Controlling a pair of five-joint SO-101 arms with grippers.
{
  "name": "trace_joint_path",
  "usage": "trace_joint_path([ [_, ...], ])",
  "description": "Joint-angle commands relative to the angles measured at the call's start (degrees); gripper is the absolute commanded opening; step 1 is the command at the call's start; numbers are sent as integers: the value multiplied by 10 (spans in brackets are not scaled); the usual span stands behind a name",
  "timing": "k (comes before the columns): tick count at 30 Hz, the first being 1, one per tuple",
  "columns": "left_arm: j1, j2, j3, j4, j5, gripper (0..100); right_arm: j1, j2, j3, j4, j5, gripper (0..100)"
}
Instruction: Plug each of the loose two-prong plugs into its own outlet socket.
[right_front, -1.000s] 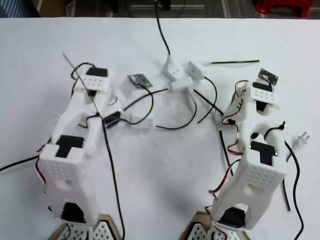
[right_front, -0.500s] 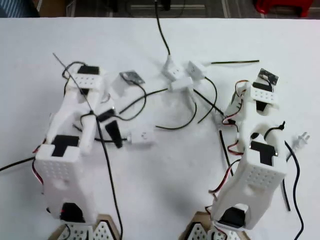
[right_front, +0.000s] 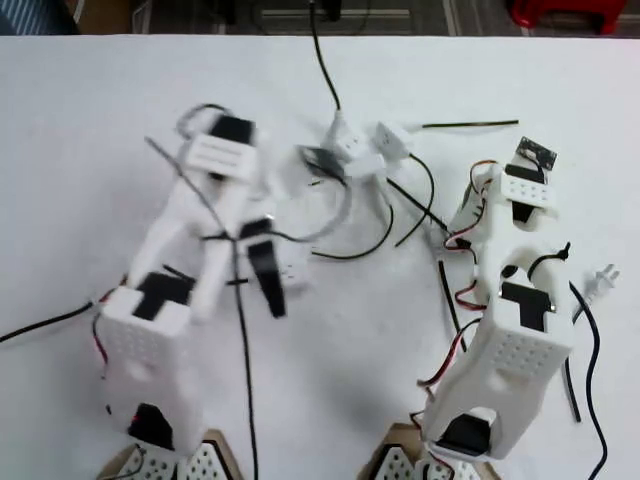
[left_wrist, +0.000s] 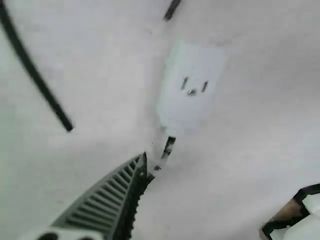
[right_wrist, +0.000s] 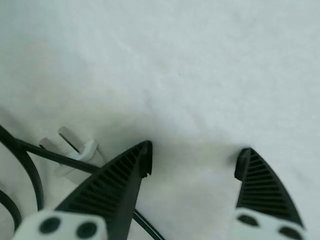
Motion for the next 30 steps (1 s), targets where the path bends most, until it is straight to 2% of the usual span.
trace_joint_path([
  [1,68,-6,30,-44,18,609,-13,-8,-7,-18,6,265],
  [6,99,-6,133,-160,18,609,-13,-8,-7,-18,6,265],
  [9,95,-6,168,-196,17,609,-13,-8,-7,-18,6,265],
  [17,71,-5,179,-200,18,552,-13,-8,-7,-18,6,265],
  [22,66,-2,179,-235,14,460,-13,-8,-7,-18,6,265],
  [27,52,60,160,-268,14,356,-12,-8,-7,-18,6,265],
  [30,39,95,91,-224,14,306,-12,-8,-7,-18,6,265],
])
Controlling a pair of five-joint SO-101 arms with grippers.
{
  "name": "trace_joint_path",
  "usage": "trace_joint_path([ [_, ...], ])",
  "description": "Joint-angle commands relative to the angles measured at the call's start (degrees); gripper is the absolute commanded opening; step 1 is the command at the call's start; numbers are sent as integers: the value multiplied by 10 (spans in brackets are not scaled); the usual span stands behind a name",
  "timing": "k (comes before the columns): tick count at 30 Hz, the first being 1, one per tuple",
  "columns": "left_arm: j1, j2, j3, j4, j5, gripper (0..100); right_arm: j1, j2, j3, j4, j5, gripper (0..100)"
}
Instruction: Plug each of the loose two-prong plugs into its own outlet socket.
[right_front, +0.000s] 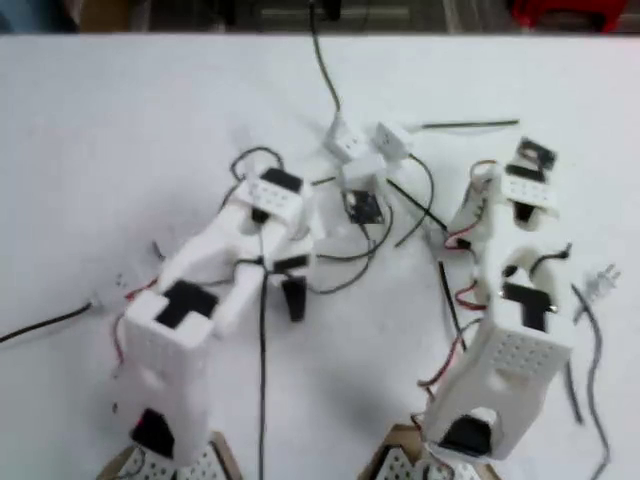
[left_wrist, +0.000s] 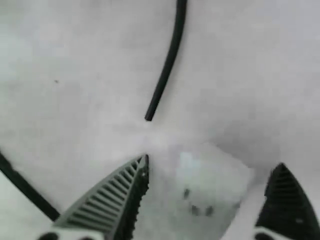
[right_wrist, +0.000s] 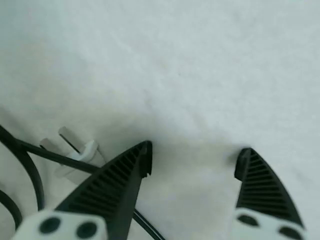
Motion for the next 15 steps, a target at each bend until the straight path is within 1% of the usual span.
trace_joint_path([
  [1,-18,49,-71,38,2,288,-11,-8,-7,-18,6,265],
  [5,-36,104,-168,77,2,197,-11,-8,-7,-18,6,265],
  [10,-44,165,-273,151,1,20,-11,-8,-7,-19,6,265],
  [13,-41,185,-324,214,-1,43,-11,-8,-7,-19,6,265],
  [15,-36,192,-353,262,-22,28,-11,-8,-7,-19,6,265],
])
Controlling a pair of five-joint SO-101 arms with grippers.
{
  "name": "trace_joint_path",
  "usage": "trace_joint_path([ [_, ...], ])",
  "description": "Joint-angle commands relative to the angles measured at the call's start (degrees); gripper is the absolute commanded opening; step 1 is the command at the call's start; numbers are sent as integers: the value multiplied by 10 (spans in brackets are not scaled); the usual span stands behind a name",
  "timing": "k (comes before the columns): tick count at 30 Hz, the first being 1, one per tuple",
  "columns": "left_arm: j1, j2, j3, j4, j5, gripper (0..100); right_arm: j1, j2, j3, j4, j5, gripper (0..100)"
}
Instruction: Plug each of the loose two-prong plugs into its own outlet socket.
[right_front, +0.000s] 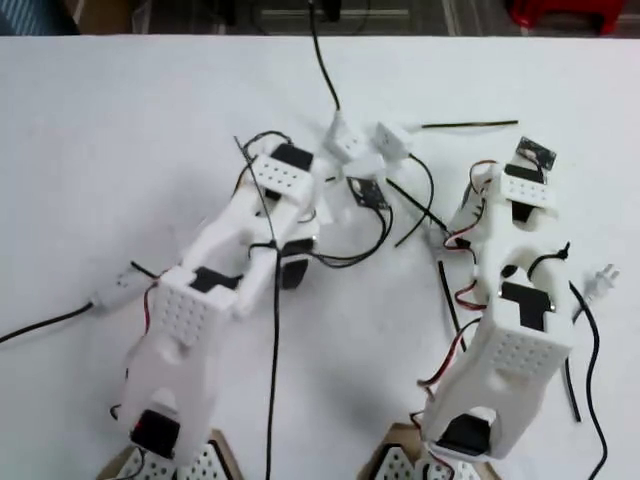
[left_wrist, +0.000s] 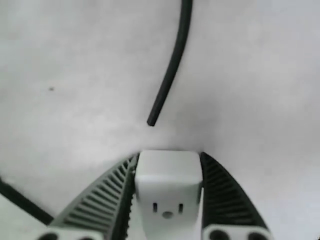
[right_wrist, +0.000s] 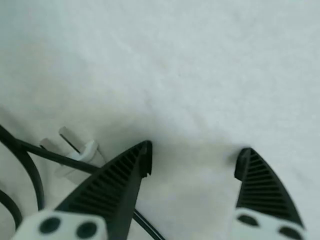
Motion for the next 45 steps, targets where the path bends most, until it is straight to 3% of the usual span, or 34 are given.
trace_joint_path([
  [1,-15,15,-62,67,-33,22,-11,-8,-7,-19,6,265],
  [6,-5,-9,-29,74,-20,23,-11,-8,-7,-19,6,265],
  [11,41,-87,95,71,-11,23,-11,-8,-7,-19,6,265],
  [18,119,-245,262,15,129,23,-11,-8,-7,-19,6,265],
  [23,128,-342,382,-68,222,23,-11,-8,-7,-18,6,265],
  [29,55,-380,487,-201,404,23,-11,-7,-7,-17,6,265],
  [37,-145,-382,496,-300,634,23,-12,-7,-6,-17,6,265],
  [40,-188,-377,499,-331,670,23,-12,-7,-6,-17,6,265],
  [45,-187,-377,500,-338,655,30,-12,-7,-6,-17,6,265],
])
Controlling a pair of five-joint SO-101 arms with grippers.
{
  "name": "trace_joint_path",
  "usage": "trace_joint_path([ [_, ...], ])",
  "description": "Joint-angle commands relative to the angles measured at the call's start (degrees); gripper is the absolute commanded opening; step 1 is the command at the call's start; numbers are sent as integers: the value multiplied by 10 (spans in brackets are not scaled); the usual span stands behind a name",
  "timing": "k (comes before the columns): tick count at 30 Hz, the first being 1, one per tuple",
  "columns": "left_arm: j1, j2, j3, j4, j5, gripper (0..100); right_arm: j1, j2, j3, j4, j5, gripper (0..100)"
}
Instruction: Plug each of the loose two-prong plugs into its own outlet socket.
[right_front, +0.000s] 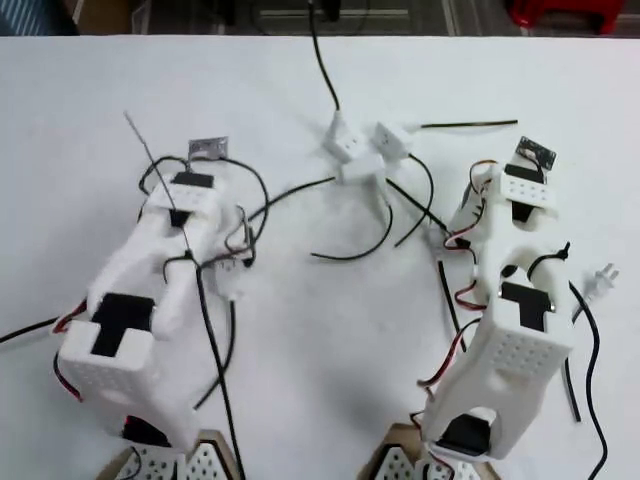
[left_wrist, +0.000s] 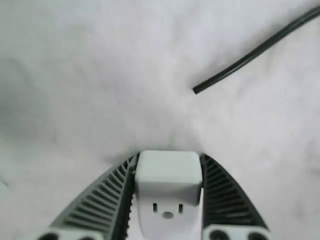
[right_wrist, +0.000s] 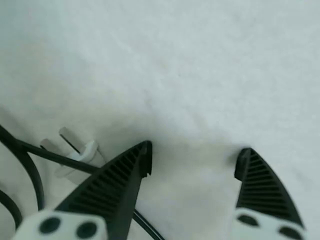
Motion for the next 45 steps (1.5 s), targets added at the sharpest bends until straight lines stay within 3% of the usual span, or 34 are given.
trace_joint_path([
  [1,-29,-29,-3,-15,-35,56,-12,-7,-6,-15,6,265],
  [3,-28,-30,-6,-3,-95,160,-12,-7,-6,-15,6,265],
  [8,-30,-31,-12,4,-47,402,-12,-7,-6,-15,6,265],
  [11,-30,-36,-42,43,-46,480,-12,-7,-6,-15,6,265],
  [16,-2,-76,-88,121,-47,490,-12,-7,-6,-15,6,265],
  [20,32,-109,-68,129,-47,490,-12,-7,-6,-15,6,265],
  [23,44,-119,-39,112,-47,489,-12,-7,-6,-15,6,265],
  [29,25,-60,45,-9,-47,487,-12,-7,-6,-15,6,265],
  [35,-29,-32,45,-8,-47,487,-12,-7,-6,-15,6,265],
  [45,-45,-28,48,-8,-47,487,-12,-7,-6,-15,6,265],
])
